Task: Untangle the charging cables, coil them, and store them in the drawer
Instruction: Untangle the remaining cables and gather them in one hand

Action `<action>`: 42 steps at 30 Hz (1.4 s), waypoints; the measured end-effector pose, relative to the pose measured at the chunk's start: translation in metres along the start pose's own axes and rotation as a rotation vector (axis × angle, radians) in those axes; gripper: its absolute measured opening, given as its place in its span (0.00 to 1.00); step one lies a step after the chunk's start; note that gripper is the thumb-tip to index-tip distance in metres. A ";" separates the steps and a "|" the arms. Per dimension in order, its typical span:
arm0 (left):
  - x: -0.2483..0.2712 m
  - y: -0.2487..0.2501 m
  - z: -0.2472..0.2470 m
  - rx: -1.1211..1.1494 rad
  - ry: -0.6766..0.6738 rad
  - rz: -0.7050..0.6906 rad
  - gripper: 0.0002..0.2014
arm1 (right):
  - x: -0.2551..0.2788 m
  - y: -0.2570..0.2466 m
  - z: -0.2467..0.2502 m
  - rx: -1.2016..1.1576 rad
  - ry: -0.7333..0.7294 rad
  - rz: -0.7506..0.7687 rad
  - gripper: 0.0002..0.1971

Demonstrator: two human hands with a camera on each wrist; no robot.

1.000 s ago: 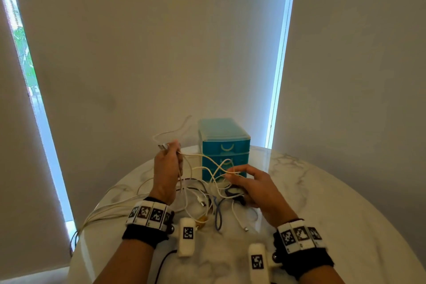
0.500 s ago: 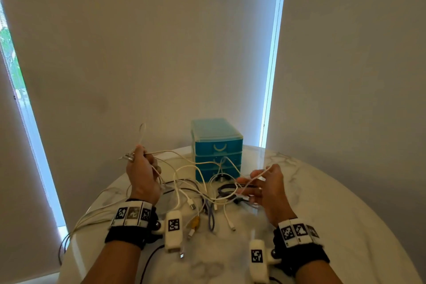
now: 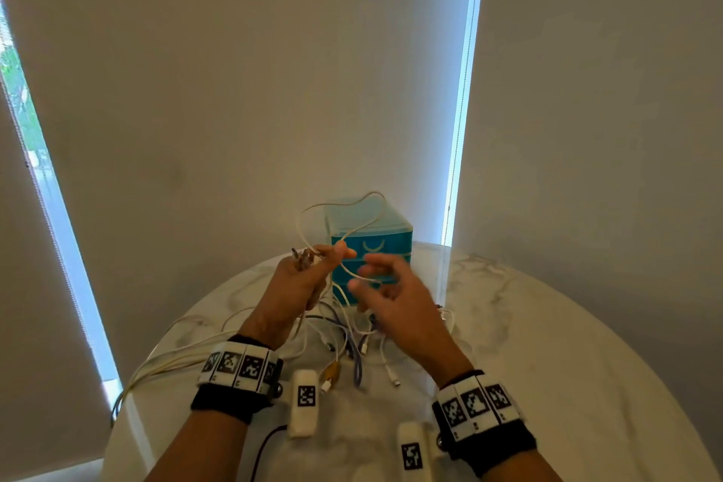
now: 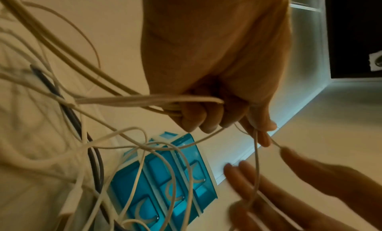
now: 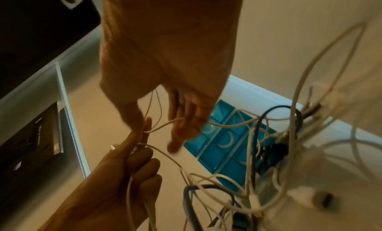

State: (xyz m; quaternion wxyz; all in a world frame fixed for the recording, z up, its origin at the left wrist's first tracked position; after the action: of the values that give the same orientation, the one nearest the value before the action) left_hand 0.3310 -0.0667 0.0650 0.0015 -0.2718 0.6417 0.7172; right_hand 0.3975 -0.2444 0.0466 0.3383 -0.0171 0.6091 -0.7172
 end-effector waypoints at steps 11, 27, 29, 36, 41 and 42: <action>0.000 -0.001 -0.011 -0.283 -0.160 0.078 0.25 | -0.003 0.006 0.029 -0.394 0.245 -0.134 0.17; -0.002 -0.005 -0.020 -0.354 0.004 -0.040 0.13 | -0.005 -0.006 0.046 -0.729 0.408 -0.072 0.12; -0.006 -0.005 -0.007 -0.113 0.292 -0.025 0.15 | -0.007 -0.001 0.052 -0.840 0.437 -0.090 0.12; 0.003 0.002 -0.020 -0.136 -0.237 0.227 0.33 | -0.005 -0.005 0.029 -0.892 0.284 -0.133 0.14; -0.008 -0.014 -0.010 0.144 0.113 0.266 0.30 | -0.002 -0.007 0.013 -0.772 0.077 -0.176 0.15; -0.011 -0.016 -0.005 0.239 0.206 0.239 0.26 | -0.002 -0.004 0.012 -0.670 0.030 -0.199 0.16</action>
State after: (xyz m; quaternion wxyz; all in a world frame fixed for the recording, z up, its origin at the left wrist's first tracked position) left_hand 0.3479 -0.0645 0.0544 -0.1171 -0.2633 0.7469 0.5993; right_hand 0.4030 -0.2536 0.0538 0.2333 -0.1759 0.8108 -0.5072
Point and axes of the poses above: each hand's wrist, its own x-axis away from the middle knuckle, its own z-axis out of the back of the hand, y = z × x, the point moved 1 cm from there along -x, towards the middle knuckle, and after that the axes turned 1 degree about -x, right-handed, at the moved point
